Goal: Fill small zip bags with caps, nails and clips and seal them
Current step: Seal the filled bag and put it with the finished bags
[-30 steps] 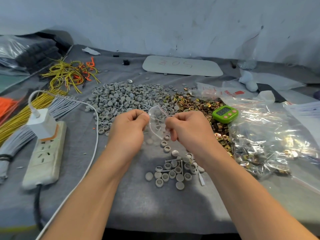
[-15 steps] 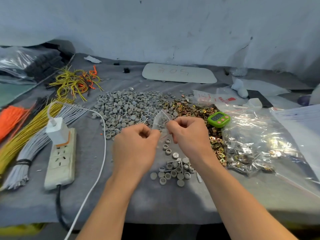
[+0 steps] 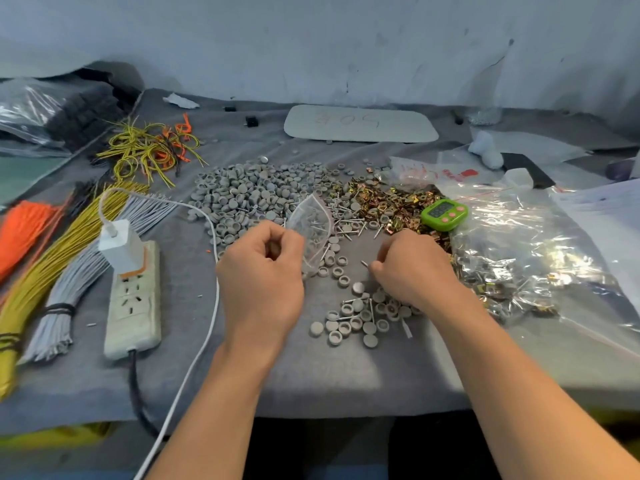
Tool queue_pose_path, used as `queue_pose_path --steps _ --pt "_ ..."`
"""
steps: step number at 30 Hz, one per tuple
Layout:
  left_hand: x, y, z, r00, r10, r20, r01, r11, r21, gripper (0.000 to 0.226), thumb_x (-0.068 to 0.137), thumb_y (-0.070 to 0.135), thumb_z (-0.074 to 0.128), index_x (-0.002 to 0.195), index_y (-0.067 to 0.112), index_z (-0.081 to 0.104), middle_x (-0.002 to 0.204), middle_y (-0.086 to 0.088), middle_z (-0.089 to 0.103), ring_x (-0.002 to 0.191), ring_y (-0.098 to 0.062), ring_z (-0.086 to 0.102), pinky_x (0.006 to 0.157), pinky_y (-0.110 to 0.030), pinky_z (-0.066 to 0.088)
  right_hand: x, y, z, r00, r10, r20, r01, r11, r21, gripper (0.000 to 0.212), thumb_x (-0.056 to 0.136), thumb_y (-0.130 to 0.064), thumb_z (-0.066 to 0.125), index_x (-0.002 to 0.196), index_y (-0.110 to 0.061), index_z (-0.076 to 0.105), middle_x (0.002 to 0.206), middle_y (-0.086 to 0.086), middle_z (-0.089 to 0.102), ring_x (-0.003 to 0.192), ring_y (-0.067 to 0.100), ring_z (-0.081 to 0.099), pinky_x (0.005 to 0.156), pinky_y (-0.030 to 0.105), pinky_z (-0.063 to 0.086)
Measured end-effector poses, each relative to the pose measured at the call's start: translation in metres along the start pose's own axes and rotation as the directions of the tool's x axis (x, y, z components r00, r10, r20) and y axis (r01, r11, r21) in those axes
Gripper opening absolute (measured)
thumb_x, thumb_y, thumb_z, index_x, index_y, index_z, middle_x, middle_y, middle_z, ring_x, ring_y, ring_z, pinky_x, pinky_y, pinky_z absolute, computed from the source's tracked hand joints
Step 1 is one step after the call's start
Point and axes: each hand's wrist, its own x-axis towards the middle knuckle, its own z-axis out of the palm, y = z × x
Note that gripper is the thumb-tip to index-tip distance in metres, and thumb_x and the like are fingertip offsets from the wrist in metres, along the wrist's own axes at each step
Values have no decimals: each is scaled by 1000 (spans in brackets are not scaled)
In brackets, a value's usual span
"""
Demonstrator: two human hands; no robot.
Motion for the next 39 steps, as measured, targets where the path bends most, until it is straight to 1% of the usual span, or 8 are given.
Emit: queue_pose_path --steps 8,11,14,17,21,27,34,39 --pt "-14 0 3 962 -20 272 8 999 46 32 92 19 64 61 24 60 50 12 53 47 -4 45 46 -17 33 -8 -20 22 998 -63 2 62 976 -210 7 91 -14 59 86 -18 61 82 1 63 74 27 52 73 36 39" --pt "-20 1 5 968 -3 251 -20 996 90 34 93 22 65 60 25 58 50 15 53 47 -2 47 47 -13 34 -7 -9 19 991 58 -119 -35 981 190 9 99 -23 59 92 -24 65 84 -4 68 77 22 63 67 35 47" --pt "-19 3 7 977 11 215 -41 990 132 33 93 24 65 60 26 58 52 14 55 46 -1 47 49 -11 37 -10 1 1 971 82 -226 106 696 710 17 100 -23 61 84 -23 67 69 -4 68 65 8 62 59 25 48" --pt "-21 5 16 973 -10 229 -27 988 154 34 93 25 65 60 25 57 50 13 53 46 -4 48 50 -15 38 -25 4 -13 962 42 -270 210 517 830 17 96 -18 66 80 -21 70 61 -5 67 53 5 54 52 19 43" --pt "-24 12 30 979 -39 200 6 986 165 32 93 29 64 62 24 57 50 15 54 49 -4 50 48 -14 36 -35 -4 -12 961 -129 -246 274 593 757 16 91 -22 74 75 -24 72 46 -15 53 40 3 41 43 14 30" --pt "-19 15 36 980 -78 184 50 988 149 33 96 30 61 64 23 57 51 11 54 51 -10 49 50 -31 35 -25 -8 -9 961 -189 -202 274 752 600 6 88 -30 79 83 -29 82 49 -19 57 47 1 51 48 15 34" --pt "-8 13 28 986 -107 129 88 985 149 33 97 28 60 64 20 58 53 7 57 51 -12 50 55 -36 42 -8 9 -23 958 -41 -284 240 659 713 18 87 -17 76 76 -31 82 58 -17 68 43 0 51 44 16 40" --pt "-5 11 20 983 -122 134 104 985 135 31 96 29 58 66 21 61 57 3 60 56 -15 56 54 -33 43 -8 14 -24 934 -318 161 284 937 204 19 79 -20 76 70 -37 78 59 -15 69 54 0 63 52 17 48"
